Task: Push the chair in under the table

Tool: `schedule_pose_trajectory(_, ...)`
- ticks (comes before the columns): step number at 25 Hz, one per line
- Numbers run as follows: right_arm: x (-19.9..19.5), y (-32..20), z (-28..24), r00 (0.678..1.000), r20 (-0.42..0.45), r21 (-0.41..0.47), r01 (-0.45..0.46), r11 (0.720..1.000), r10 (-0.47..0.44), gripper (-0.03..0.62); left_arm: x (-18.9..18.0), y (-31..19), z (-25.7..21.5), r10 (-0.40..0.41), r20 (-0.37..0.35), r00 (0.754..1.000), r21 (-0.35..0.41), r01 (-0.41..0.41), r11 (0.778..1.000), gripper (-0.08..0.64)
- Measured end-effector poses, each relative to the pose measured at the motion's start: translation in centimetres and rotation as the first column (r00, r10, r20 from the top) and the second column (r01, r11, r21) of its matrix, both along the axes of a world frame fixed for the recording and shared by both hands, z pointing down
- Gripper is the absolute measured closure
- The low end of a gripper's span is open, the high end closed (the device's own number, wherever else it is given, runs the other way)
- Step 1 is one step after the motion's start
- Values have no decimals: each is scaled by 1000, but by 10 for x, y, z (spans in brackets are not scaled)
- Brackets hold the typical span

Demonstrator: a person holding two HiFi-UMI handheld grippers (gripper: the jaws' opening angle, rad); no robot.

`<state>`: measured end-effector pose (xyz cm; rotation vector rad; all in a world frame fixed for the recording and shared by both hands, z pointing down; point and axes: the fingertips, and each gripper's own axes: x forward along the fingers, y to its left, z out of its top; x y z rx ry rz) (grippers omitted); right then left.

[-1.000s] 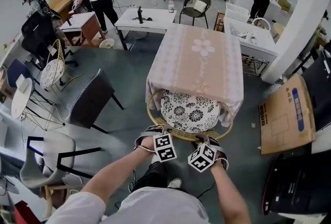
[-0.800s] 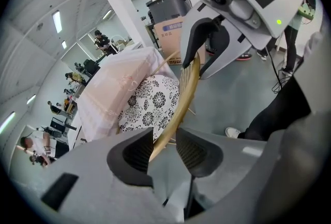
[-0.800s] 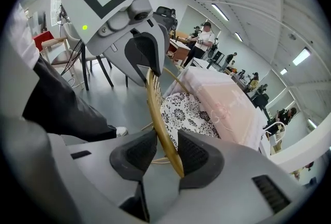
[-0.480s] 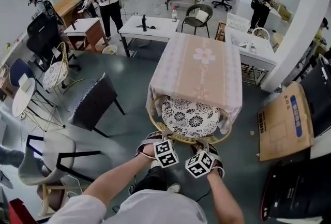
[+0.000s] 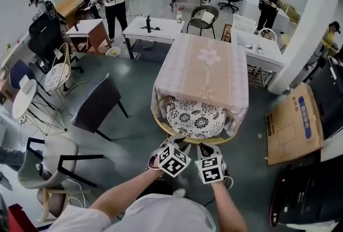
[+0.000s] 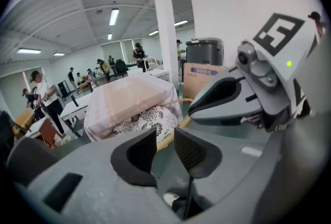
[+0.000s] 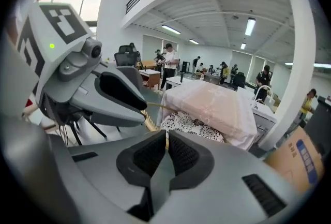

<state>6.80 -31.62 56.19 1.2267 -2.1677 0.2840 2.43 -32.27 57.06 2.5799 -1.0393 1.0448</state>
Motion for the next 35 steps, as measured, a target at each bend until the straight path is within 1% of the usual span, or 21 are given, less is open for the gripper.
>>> schedule_pose_trajectory(2, 4, 0, -14, 997, 67, 20, -42, 999, 40, 578, 5, 3, -15, -47, -84, 995, -10, 46, 999, 468)
schedule_pose_trajectory(4, 7, 1, -29, 990, 128, 35, -71, 997, 66, 580, 10, 5, -34, -83, -165, 983, -9, 83, 997, 486)
schedule_pose_trajectory(6, 8, 5, -40, 981, 178, 36, -91, 995, 83, 582, 14, 8, -48, -113, -226, 968, -7, 114, 993, 496)
schedule_pose_trajectory(10, 9, 12, -56, 962, 253, 42, -115, 993, 101, 588, 17, 14, -64, -145, -293, 945, 0, 151, 989, 531)
schedule_pose_trajectory(13, 12, 16, -63, 953, 284, 48, -123, 991, 105, 589, 21, 19, -70, -156, -338, 928, -10, 162, 987, 554)
schedule_pose_trajectory(19, 9, 24, -69, 948, 300, 58, -124, 991, 101, 589, 23, 26, -72, -172, -360, 917, -24, 176, 984, 554)
schedule_pose_trajectory(35, 7, 29, -66, 946, 304, 53, -132, 990, 110, 589, 20, 32, -66, -178, -341, 923, -33, 178, 984, 554)
